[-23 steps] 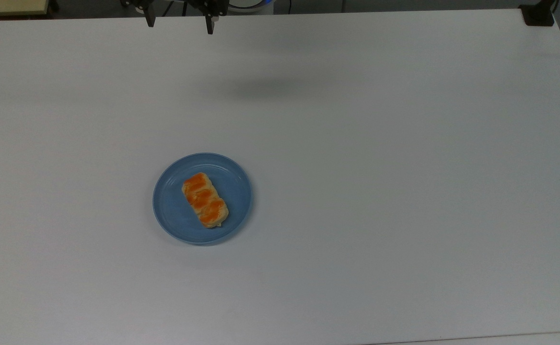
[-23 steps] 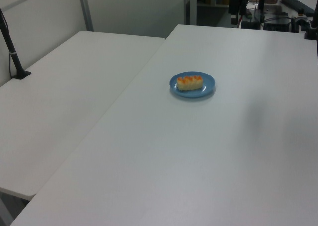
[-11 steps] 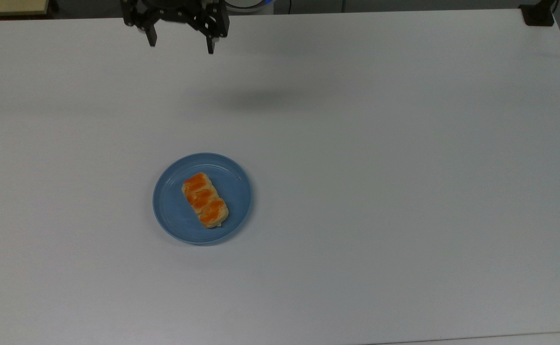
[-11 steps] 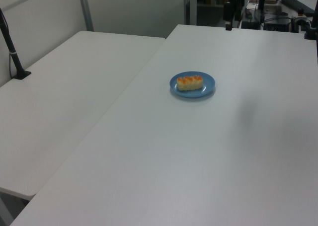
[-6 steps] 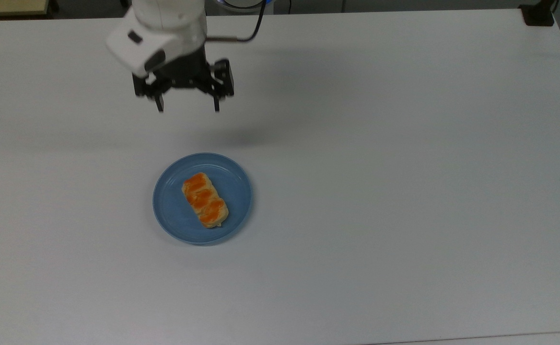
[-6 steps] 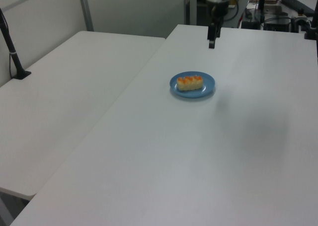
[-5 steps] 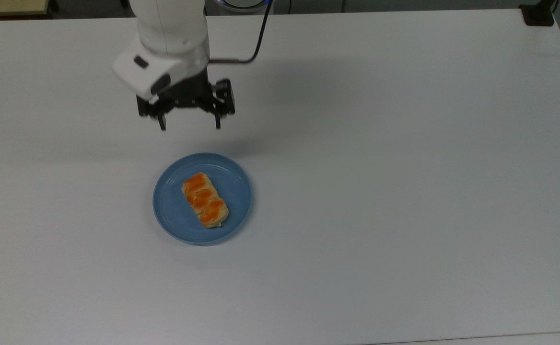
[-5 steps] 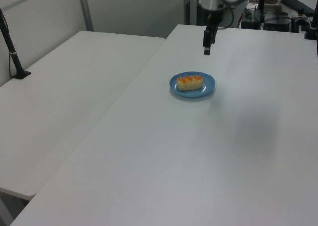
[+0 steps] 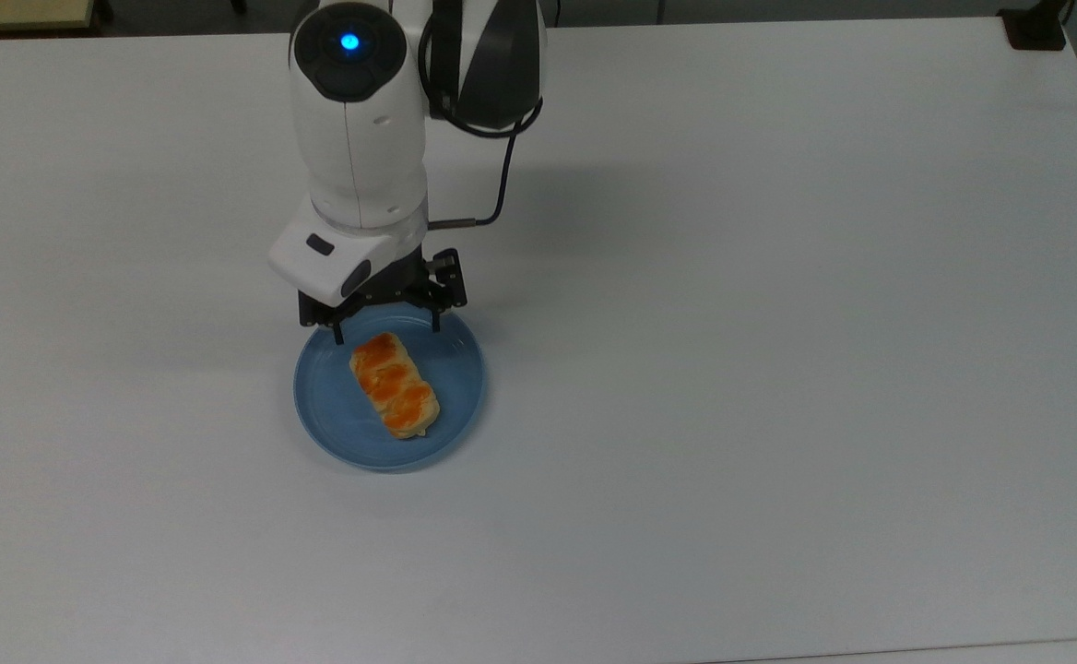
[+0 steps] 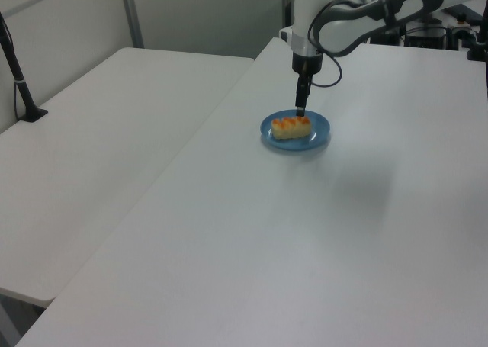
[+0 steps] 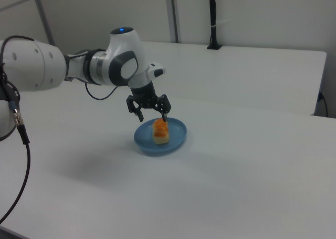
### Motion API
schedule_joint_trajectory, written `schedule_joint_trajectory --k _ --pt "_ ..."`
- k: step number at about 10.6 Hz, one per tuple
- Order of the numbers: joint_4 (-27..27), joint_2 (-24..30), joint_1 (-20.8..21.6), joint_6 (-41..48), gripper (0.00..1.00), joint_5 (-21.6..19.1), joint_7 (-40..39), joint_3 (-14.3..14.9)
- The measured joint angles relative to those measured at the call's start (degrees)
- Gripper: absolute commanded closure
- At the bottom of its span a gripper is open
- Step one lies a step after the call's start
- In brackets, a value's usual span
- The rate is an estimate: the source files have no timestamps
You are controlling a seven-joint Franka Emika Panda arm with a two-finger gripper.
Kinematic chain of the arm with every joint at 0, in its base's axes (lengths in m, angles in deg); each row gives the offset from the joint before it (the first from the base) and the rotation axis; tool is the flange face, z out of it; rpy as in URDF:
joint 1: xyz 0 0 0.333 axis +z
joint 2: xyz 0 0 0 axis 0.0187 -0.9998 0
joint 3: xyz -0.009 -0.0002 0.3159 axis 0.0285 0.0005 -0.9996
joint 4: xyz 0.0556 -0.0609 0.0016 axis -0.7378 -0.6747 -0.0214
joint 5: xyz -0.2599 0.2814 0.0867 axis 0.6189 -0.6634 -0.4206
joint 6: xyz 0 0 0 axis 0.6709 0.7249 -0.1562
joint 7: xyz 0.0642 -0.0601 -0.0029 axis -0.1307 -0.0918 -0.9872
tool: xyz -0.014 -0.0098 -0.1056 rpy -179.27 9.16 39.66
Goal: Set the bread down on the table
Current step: 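Lower the open gripper over the bread on the blue plate, then close the gripper on the bread and lift it off the plate, then carry the bread beside the plate and lower it onto the table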
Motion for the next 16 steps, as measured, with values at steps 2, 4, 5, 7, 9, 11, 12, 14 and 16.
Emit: schedule_joint_trajectory --k 2,4,5,7,9,11,12,14,16 --pt "0.0 -2.3 0.0 -4.5 0.00 0.0 -0.1 0.0" --pt "0.1 -4.6 0.0 -7.5 0.02 0.0 -0.1 0.0" --pt "0.2 -5.7 0.0 -8.6 0.13 0.0 -0.1 0.0" --pt "1.5 -8.0 0.0 -10.2 0.61 0.1 -0.2 0.0" --pt "3.1 -9.4 -0.2 -10.3 0.77 0.1 -0.2 0.0" --pt "3.7 -9.5 -0.3 -10.3 0.77 0.1 -0.2 0.1" --pt "4.0 -9.5 -0.3 -10.3 0.77 0.1 -0.2 0.1" --pt "4.9 -8.4 -0.2 -9.1 0.77 -0.1 0.0 0.1" --pt "5.3 -5.9 0.9 -4.0 0.75 -0.8 5.0 -0.4"
